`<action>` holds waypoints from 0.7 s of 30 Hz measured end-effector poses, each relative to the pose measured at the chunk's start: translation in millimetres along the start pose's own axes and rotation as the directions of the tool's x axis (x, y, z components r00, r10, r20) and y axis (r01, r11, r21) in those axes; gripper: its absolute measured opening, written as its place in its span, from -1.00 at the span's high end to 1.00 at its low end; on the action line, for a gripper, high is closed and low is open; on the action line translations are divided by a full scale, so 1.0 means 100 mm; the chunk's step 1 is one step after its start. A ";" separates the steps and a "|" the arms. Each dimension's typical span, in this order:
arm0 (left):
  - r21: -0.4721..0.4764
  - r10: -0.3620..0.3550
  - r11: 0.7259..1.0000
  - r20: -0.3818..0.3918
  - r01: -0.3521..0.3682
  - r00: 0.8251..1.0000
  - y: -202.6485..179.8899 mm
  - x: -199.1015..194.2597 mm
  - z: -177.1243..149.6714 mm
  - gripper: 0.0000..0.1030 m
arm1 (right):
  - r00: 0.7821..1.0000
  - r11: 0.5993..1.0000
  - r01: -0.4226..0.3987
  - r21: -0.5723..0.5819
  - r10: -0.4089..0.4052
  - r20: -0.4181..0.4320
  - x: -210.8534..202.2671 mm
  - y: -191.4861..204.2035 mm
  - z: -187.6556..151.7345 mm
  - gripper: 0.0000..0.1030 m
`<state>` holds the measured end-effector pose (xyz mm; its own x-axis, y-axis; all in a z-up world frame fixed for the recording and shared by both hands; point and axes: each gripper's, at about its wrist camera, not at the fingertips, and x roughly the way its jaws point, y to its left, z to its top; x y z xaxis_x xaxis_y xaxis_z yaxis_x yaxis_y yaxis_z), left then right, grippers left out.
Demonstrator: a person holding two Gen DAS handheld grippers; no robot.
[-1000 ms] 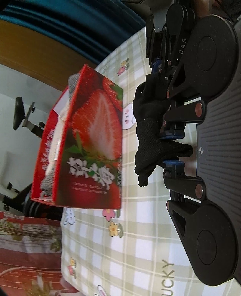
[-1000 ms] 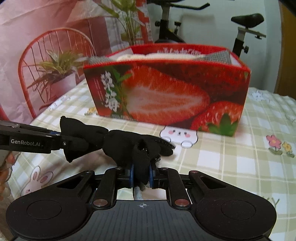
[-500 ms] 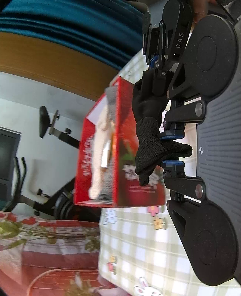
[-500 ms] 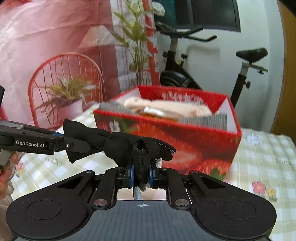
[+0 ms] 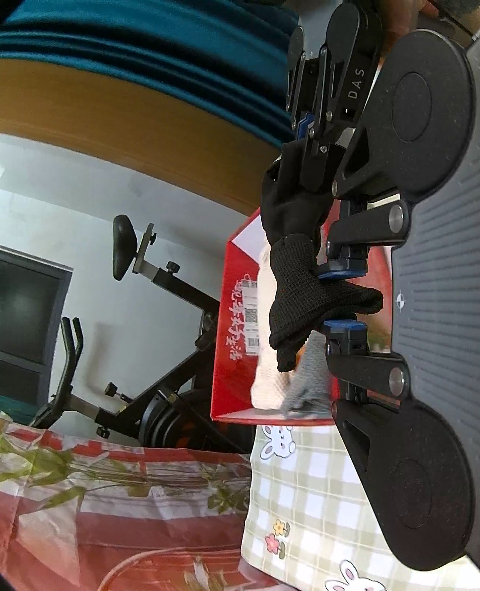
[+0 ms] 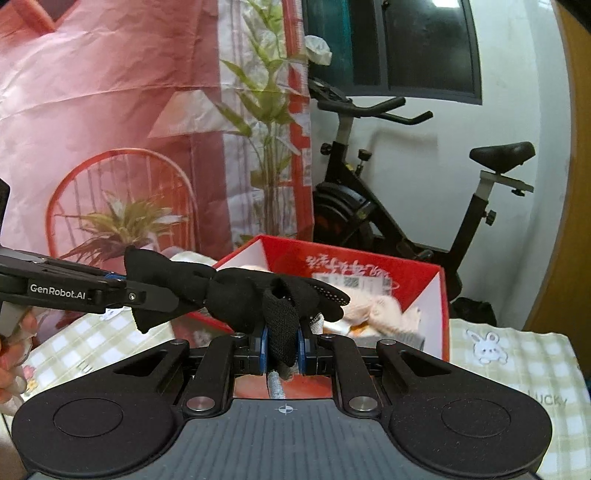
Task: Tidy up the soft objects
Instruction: 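Lift the black glove with both grippers over the red box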
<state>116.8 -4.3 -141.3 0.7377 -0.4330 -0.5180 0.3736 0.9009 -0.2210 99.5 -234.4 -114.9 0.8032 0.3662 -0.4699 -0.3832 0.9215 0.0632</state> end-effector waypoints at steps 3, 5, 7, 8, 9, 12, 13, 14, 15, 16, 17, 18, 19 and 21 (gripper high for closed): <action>-0.014 0.001 1.000 -0.023 -0.001 1.000 0.05 0.19 0.13 0.57 | 1.000 1.000 0.016 0.020 -0.016 -0.018 0.18 -0.12 0.11 0.74; -0.018 0.005 1.000 -0.040 -0.006 0.999 0.08 0.32 0.19 0.57 | 0.999 0.999 0.029 0.034 -0.028 -0.032 0.30 -0.20 0.16 0.74; -0.007 0.013 1.000 -0.059 -0.013 0.998 0.11 0.44 0.24 0.57 | 0.998 0.998 0.040 0.047 -0.038 -0.046 0.42 -0.26 0.18 0.74; -0.004 0.017 1.000 -0.071 -0.018 0.997 0.12 0.51 0.26 0.57 | 0.998 0.998 0.046 0.050 -0.044 -0.055 0.48 -0.28 0.18 0.74; -0.002 0.018 1.000 -0.084 -0.019 0.996 0.14 0.56 0.28 0.56 | 0.997 0.997 0.053 0.052 -0.050 -0.065 0.53 -0.30 0.19 0.74; 0.011 0.033 0.999 -0.116 -0.032 0.993 0.19 0.71 0.31 0.55 | 0.994 0.996 0.067 0.061 -0.061 -0.094 0.69 -0.35 0.18 0.74; 0.014 0.037 0.999 -0.124 -0.036 0.992 0.21 0.75 0.32 0.54 | 0.993 0.996 0.068 0.065 -0.062 -0.100 0.73 -0.36 0.17 0.74; 0.013 0.039 0.999 -0.131 -0.038 0.991 0.23 0.79 0.33 0.54 | 0.992 0.995 0.070 0.066 -0.063 -0.107 0.78 -0.37 0.17 0.74; 0.012 0.040 0.999 -0.142 -0.039 0.989 0.25 0.83 0.33 0.54 | 0.991 0.995 0.072 0.065 -0.064 -0.115 0.83 -0.38 0.16 0.74; 0.010 0.042 0.999 -0.151 -0.041 0.988 0.27 0.88 0.34 0.54 | 0.990 0.995 0.073 0.066 -0.064 -0.123 0.88 -0.39 0.14 0.74; 0.009 0.043 0.999 -0.159 -0.042 0.986 0.29 0.92 0.34 0.54 | 0.989 0.995 0.073 0.070 -0.064 -0.131 0.92 -0.41 0.13 0.74; 0.009 0.044 0.999 -0.168 -0.043 0.985 0.31 0.95 0.33 0.54 | 0.988 0.995 0.074 0.073 -0.063 -0.139 0.97 -0.42 0.12 0.74; 0.010 0.045 0.999 -0.175 -0.044 0.984 0.32 0.99 0.33 0.53 | 0.987 0.994 0.075 0.076 -0.064 -0.148 1.01 -0.44 0.11 0.74; 0.011 0.046 0.999 -0.188 -0.045 0.981 0.35 1.05 0.32 0.54 | 0.984 0.994 0.078 0.081 -0.064 -0.167 1.10 -0.47 0.09 0.74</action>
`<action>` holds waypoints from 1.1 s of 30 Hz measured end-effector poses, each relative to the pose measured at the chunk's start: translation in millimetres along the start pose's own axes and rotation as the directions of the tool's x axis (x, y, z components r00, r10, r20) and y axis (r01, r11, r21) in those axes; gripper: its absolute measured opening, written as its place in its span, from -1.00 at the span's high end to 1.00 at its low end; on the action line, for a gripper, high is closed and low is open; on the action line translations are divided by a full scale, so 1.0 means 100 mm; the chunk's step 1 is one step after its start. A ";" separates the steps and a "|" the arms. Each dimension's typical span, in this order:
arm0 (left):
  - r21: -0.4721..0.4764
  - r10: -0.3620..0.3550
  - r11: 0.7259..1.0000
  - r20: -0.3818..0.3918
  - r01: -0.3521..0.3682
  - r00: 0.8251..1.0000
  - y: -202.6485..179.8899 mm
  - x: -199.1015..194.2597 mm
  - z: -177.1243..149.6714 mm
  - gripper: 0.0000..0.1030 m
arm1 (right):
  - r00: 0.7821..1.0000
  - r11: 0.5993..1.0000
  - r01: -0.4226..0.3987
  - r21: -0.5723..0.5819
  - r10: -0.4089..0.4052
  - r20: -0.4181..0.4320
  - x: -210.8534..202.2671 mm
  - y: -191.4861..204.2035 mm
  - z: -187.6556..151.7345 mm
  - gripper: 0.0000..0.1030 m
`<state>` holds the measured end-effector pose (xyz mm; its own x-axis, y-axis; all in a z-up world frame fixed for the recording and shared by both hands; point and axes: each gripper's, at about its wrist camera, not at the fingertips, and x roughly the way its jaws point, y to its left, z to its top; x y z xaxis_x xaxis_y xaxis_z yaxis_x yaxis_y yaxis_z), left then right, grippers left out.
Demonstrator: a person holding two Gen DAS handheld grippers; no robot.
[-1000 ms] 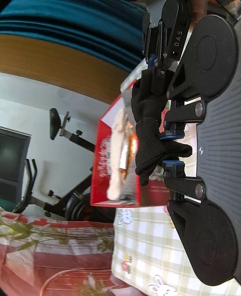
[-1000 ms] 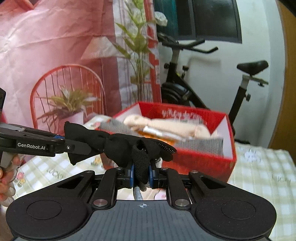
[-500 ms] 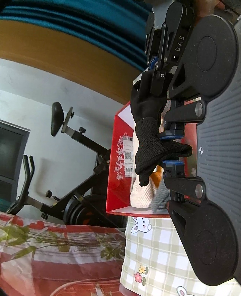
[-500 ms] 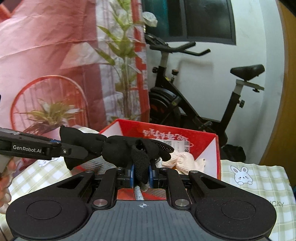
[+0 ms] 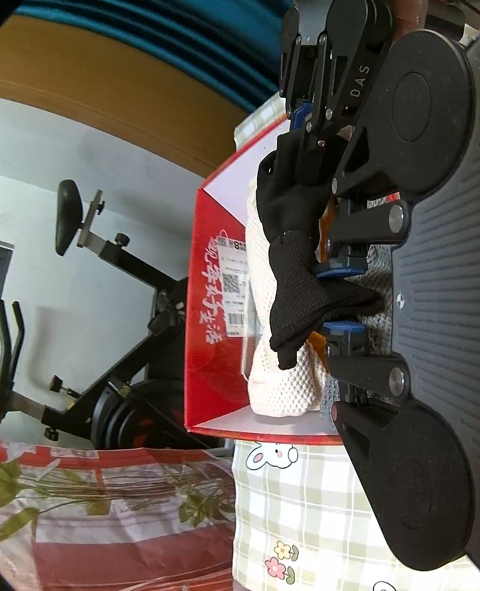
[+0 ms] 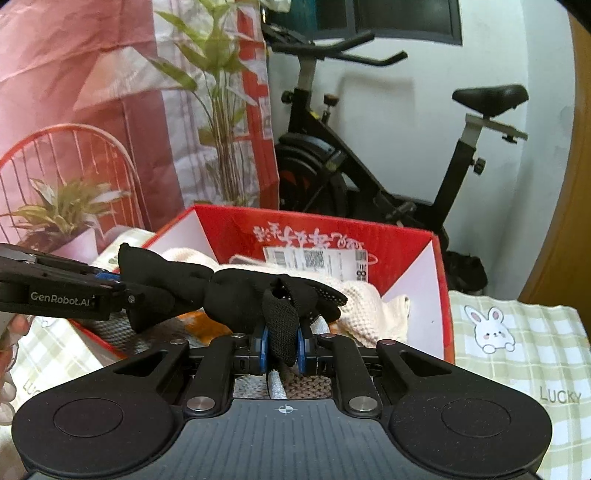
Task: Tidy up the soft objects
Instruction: 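Lift the black glove with both grippers over the red box, then lower the black glove into the box and open both grippers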
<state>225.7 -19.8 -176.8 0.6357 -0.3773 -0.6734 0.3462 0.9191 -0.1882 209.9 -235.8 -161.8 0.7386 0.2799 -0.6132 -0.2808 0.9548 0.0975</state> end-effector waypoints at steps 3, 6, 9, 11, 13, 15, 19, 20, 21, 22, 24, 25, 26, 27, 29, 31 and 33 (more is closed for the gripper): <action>-0.005 -0.002 1.000 -0.019 0.002 1.000 0.03 0.09 0.00 0.54 | 1.000 1.000 -0.001 0.031 0.002 -0.028 0.12 -0.06 -0.01 0.74; -0.008 -0.009 1.000 -0.032 0.009 0.999 0.05 0.14 0.00 0.54 | 0.998 0.999 0.002 0.045 0.001 -0.060 0.23 -0.09 0.00 0.74; -0.006 -0.011 1.000 -0.036 0.011 0.999 0.07 0.17 0.00 0.52 | 0.995 0.998 0.005 0.058 0.000 -0.095 0.32 -0.12 0.00 0.74; -0.006 -0.010 1.000 -0.032 0.010 0.999 0.07 0.18 0.00 0.46 | 0.993 0.998 0.006 0.067 0.001 -0.116 0.38 -0.13 0.01 0.74; 0.002 -0.001 1.000 -0.020 0.001 1.000 0.05 0.17 0.00 0.16 | 0.992 0.997 0.009 0.075 0.000 -0.129 0.42 -0.15 0.01 0.73; 0.010 0.006 1.000 0.001 -0.006 1.000 0.04 0.13 -0.01 -0.15 | 0.990 0.995 0.008 0.095 0.005 -0.143 0.45 -0.19 0.01 0.73; 0.010 0.005 1.000 0.043 -0.005 0.999 0.02 0.04 0.00 -0.47 | 0.986 0.996 0.007 0.094 0.008 -0.166 0.50 -0.22 0.00 0.73; 0.007 0.005 1.000 0.055 -0.006 0.998 0.02 0.02 0.00 -0.54 | 0.985 0.996 0.008 0.092 0.008 -0.171 0.51 -0.22 -0.01 0.72; 0.003 0.010 1.000 0.066 -0.010 0.998 0.02 0.00 0.01 -0.70 | 0.985 0.996 0.009 0.093 0.008 -0.174 0.51 -0.22 -0.01 0.72; -0.002 0.015 1.000 0.077 -0.015 0.997 0.02 -0.02 0.02 -0.79 | 0.985 0.995 0.009 0.095 0.008 -0.174 0.51 -0.22 -0.02 0.72; -0.011 0.024 1.000 0.092 -0.023 0.996 0.02 -0.05 0.03 -0.83 | 0.985 0.996 0.011 0.094 0.005 -0.174 0.49 -0.22 -0.02 0.72; -0.015 0.028 1.000 0.091 -0.027 0.995 0.02 -0.05 0.04 -0.86 | 0.985 0.996 0.013 0.090 0.002 -0.173 0.49 -0.21 -0.02 0.71; -0.019 0.036 0.999 0.088 -0.035 0.995 0.01 -0.06 0.05 -0.88 | 0.985 0.996 0.016 0.087 -0.001 -0.173 0.48 -0.20 -0.02 0.69; -0.021 0.045 0.999 0.086 -0.044 0.995 0.01 -0.06 0.06 -0.91 | 0.985 0.996 0.017 0.085 -0.002 -0.174 0.47 -0.19 -0.02 0.66; -0.020 0.066 0.998 0.087 -0.065 0.994 -0.01 -0.08 0.07 -0.94 | 0.985 0.996 0.024 0.087 -0.008 -0.173 0.44 -0.18 -0.02 0.61; -0.015 0.092 0.996 0.090 -0.091 0.992 -0.02 -0.12 0.07 -0.97 | 0.986 0.996 0.027 0.087 -0.012 -0.169 0.40 -0.18 -0.02 0.56; -0.005 0.117 0.993 0.091 -0.117 0.989 -0.05 -0.15 0.08 -1.00 | 0.986 0.996 0.031 0.082 -0.018 -0.164 0.36 -0.17 -0.02 0.48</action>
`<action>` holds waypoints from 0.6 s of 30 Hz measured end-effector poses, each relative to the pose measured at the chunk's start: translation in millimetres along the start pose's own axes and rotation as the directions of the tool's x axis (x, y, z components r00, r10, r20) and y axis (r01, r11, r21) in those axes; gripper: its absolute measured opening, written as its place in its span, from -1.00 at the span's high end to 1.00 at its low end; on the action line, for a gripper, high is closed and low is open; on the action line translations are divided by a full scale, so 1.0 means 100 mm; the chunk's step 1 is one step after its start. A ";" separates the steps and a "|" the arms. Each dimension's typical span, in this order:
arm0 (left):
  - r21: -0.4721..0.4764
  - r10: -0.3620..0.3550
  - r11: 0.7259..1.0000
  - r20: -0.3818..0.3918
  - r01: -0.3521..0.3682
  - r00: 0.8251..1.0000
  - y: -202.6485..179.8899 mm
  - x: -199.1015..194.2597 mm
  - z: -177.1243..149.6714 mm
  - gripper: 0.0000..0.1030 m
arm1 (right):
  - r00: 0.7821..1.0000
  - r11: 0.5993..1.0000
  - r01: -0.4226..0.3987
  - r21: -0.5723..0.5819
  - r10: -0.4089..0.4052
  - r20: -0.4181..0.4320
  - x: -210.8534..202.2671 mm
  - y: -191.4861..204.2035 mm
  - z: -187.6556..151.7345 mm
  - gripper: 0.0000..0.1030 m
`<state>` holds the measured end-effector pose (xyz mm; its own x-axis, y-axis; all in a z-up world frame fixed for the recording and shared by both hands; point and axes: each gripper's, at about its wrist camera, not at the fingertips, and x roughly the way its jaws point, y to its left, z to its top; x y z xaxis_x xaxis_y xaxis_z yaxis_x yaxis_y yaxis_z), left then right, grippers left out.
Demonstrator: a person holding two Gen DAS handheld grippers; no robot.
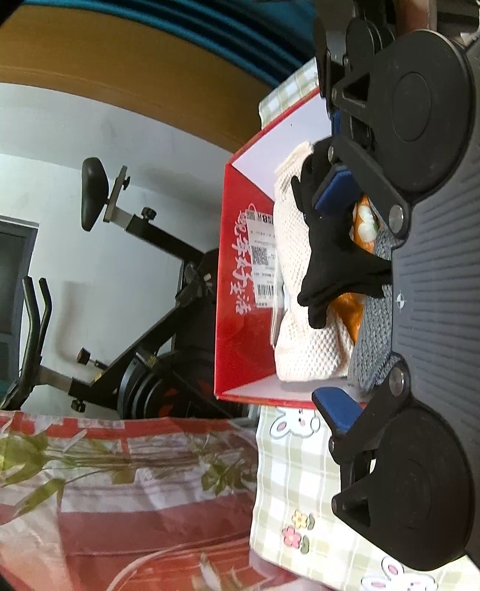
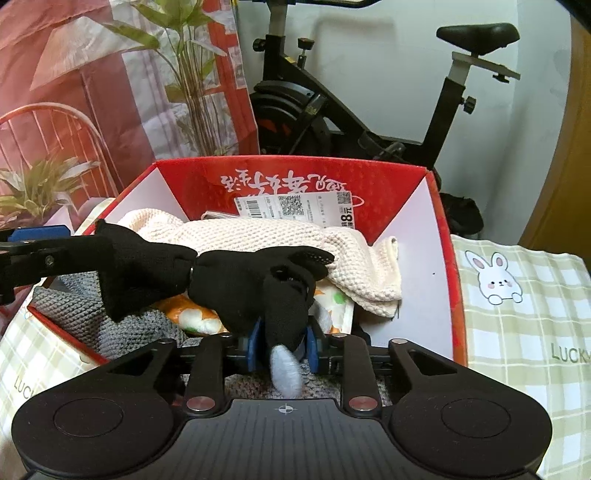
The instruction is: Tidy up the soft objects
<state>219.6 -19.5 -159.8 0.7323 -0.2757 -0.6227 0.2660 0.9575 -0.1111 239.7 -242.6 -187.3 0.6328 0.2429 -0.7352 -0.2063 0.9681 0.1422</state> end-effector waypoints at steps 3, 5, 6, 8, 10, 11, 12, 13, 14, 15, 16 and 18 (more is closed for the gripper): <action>0.033 0.028 0.999 0.015 -0.028 0.999 -0.04 -0.08 0.01 -1.00 | 1.000 1.000 0.001 -0.005 -0.001 0.013 -0.09 0.02 0.00 0.28; 0.049 0.051 0.997 0.033 -0.053 0.998 -0.06 -0.15 0.01 -1.00 | 1.000 1.000 0.003 -0.008 -0.003 0.026 -0.15 0.04 0.00 0.05; 0.052 0.063 0.997 0.041 -0.065 0.997 -0.07 -0.18 0.01 -1.00 | 0.999 1.000 0.005 -0.010 -0.005 0.033 -0.18 0.04 0.00 -0.01; 0.051 0.087 0.995 0.049 -0.089 0.995 -0.08 -0.23 0.01 -1.00 | 0.999 1.000 0.013 -0.009 -0.013 0.045 -0.24 0.06 0.01 -0.19; 0.049 0.107 0.993 0.052 -0.109 0.993 -0.08 -0.28 0.03 -1.00 | 0.998 1.000 0.013 -0.008 -0.013 0.057 -0.31 0.07 0.01 -0.31; 0.046 0.119 0.992 0.053 -0.122 0.991 -0.08 -0.30 0.03 -1.00 | 0.998 1.000 0.016 -0.007 -0.016 0.064 -0.34 0.08 0.01 -0.42; 0.041 0.137 0.989 0.054 -0.139 0.989 -0.08 -0.33 0.04 -1.00 | 0.997 1.000 0.020 -0.006 -0.019 0.072 -0.38 0.08 0.01 -0.48; 0.038 0.154 0.987 0.056 -0.156 0.986 -0.07 -0.36 0.04 -1.00 | 0.996 1.000 0.023 -0.006 -0.023 0.082 -0.42 0.09 0.01 -0.60; 0.036 0.168 0.985 0.058 -0.170 0.984 -0.07 -0.38 0.04 -1.00 | 0.996 1.000 0.024 -0.008 -0.023 0.092 -0.45 0.09 0.01 -0.73; 0.038 0.175 0.983 0.061 -0.177 0.983 -0.07 -0.41 0.05 -1.00 | 0.994 1.000 0.026 -0.009 -0.025 0.102 -0.49 0.10 0.01 -0.79; 0.040 0.178 0.983 0.067 -0.181 0.982 -0.07 -0.45 0.05 -1.00 | 0.993 1.000 0.030 -0.007 -0.029 0.112 -0.53 0.10 0.01 -0.88; 0.037 0.176 0.983 0.077 -0.180 0.981 -0.07 -0.53 0.05 -1.00 | 0.991 0.999 0.035 0.003 -0.035 0.126 -0.61 0.10 0.01 -0.97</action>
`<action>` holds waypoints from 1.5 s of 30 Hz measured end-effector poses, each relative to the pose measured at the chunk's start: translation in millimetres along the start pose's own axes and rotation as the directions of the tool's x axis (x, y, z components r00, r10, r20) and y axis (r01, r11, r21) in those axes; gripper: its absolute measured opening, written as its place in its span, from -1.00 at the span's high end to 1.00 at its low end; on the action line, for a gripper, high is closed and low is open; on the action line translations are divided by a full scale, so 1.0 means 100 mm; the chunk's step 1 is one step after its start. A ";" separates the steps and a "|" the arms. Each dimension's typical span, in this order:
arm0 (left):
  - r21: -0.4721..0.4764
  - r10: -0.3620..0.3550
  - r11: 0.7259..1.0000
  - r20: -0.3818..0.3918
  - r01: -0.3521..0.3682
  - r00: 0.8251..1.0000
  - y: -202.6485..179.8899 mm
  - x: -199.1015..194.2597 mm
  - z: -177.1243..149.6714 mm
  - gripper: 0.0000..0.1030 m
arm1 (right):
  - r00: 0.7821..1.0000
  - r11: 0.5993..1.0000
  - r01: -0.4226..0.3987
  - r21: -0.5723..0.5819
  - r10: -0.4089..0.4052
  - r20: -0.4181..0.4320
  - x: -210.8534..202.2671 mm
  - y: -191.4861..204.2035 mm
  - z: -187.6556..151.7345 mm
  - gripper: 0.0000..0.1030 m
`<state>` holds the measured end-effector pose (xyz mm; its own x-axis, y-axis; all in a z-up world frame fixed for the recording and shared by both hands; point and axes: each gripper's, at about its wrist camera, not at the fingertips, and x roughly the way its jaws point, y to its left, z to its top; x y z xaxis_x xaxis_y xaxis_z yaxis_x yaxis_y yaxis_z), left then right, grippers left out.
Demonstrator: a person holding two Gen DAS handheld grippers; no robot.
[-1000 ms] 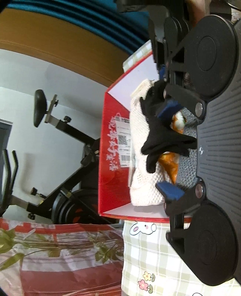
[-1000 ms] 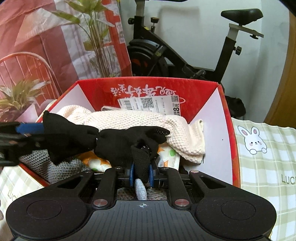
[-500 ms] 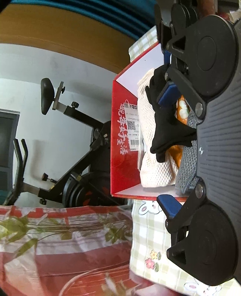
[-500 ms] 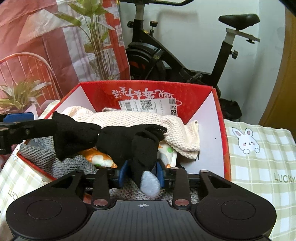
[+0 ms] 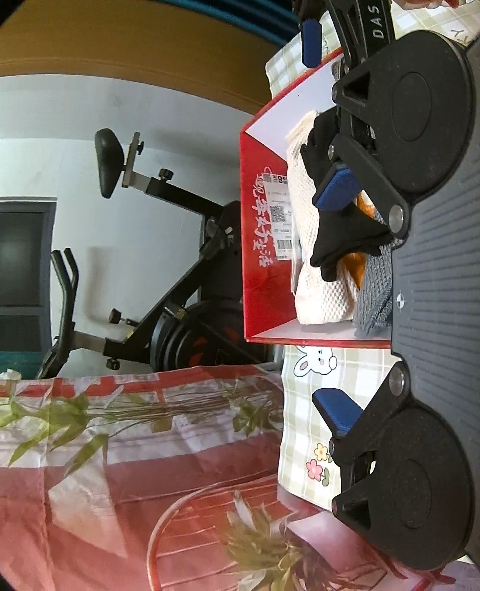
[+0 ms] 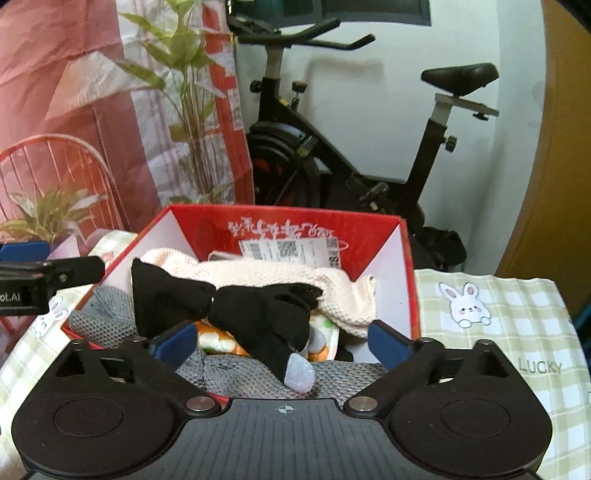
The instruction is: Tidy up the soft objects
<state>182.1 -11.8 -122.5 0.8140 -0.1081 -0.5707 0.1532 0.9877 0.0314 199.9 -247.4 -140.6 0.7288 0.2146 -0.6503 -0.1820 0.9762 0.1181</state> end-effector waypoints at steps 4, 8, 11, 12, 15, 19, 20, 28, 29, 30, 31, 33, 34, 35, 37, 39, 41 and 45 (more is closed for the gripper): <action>-0.005 -0.016 1.000 0.016 0.016 1.000 0.02 -0.14 0.01 -1.00 | 1.000 1.000 0.005 0.006 -0.005 0.022 -0.14 0.01 0.02 -0.99; -0.006 -0.007 1.000 0.011 0.007 1.000 -0.01 -0.23 0.01 -1.00 | 0.999 1.000 0.015 0.010 -0.015 0.045 -0.26 0.05 0.04 -0.99; -0.002 -0.003 1.000 0.026 0.003 1.000 -0.01 -0.35 0.00 -1.00 | 0.998 1.000 0.024 0.013 -0.025 0.063 -0.38 0.07 0.04 -0.99; 0.004 0.004 1.000 0.032 -0.004 0.999 -0.02 -0.39 -0.01 -1.00 | 0.997 1.000 0.025 0.012 -0.026 0.067 -0.42 0.08 0.03 -0.99; 0.035 0.020 0.999 0.049 -0.022 0.999 -0.08 -0.53 -0.04 -1.00 | 0.996 1.000 0.021 0.013 -0.022 0.087 -0.56 0.11 0.02 -0.99; 0.049 0.012 0.999 0.066 -0.015 0.998 -0.10 -0.73 -0.05 -1.00 | 0.993 1.000 0.028 0.004 -0.028 0.116 -0.80 0.17 0.00 -0.99; 0.041 0.015 0.999 0.072 -0.018 0.997 -0.09 -0.79 -0.05 -1.00 | 0.991 0.999 0.036 0.000 -0.036 0.129 -0.87 0.18 -0.01 -0.99; -0.008 0.032 0.999 0.136 -0.031 0.990 -0.04 -1.35 -0.01 -1.00 | 0.976 0.998 0.062 0.030 -0.067 0.209 -1.49 0.24 0.00 -0.99; -0.003 0.044 0.999 0.154 -0.045 0.987 -0.06 -1.43 0.00 -1.00 | 0.974 0.997 0.070 0.024 -0.074 0.212 -1.57 0.25 0.00 -0.99; 0.001 0.047 0.999 0.171 -0.048 0.984 -0.06 -1.50 0.00 -1.00 | 0.974 0.997 0.080 0.022 -0.083 0.212 -1.63 0.27 0.00 -0.99; 0.001 0.047 0.999 0.187 -0.047 0.981 -0.07 -1.58 0.00 -1.00 | 0.972 0.996 0.087 0.023 -0.090 0.215 -1.69 0.28 -0.01 -0.99; -0.007 0.042 0.999 0.209 -0.042 0.977 -0.08 -1.71 0.02 -1.00 | 0.970 0.997 0.077 0.026 -0.081 0.230 -1.83 0.32 -0.04 -0.99; -0.012 0.040 0.999 0.215 -0.038 0.976 -0.08 -1.76 0.02 -1.00 | 0.969 0.997 0.071 0.028 -0.076 0.237 -1.90 0.34 -0.06 -0.99; -0.022 0.040 0.999 0.219 -0.036 0.975 -0.08 -1.81 0.02 -1.00 | 0.968 0.997 0.068 0.033 -0.074 0.242 -1.94 0.36 -0.08 -0.99; -0.032 0.038 0.999 0.221 -0.032 0.975 -0.09 -1.89 0.02 -1.00 | 0.966 0.997 0.065 0.038 -0.073 0.249 -2.02 0.39 -0.11 -0.99; -0.030 0.047 0.999 0.220 -0.042 0.974 -0.12 -1.95 0.00 -1.00 | 0.962 0.997 0.068 0.047 -0.077 0.260 -2.09 0.41 -0.12 -0.99; -0.029 0.061 0.998 0.220 -0.056 0.974 -0.14 -1.99 -0.02 -1.00 | 0.961 0.997 0.060 0.056 -0.073 0.268 -2.14 0.41 -0.13 -0.99; -0.050 0.067 0.997 0.213 -0.057 0.975 -0.08 -2.00 -0.02 -1.00 | 0.955 0.996 0.069 0.063 -0.084 0.284 -2.22 0.40 -0.15 -0.99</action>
<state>16.8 2.7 -9.8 0.9228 -0.0636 -0.3799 0.0782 0.9967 0.0230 21.2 -257.0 -2.4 0.8987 0.1319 -0.4183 -0.0892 0.9887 0.1201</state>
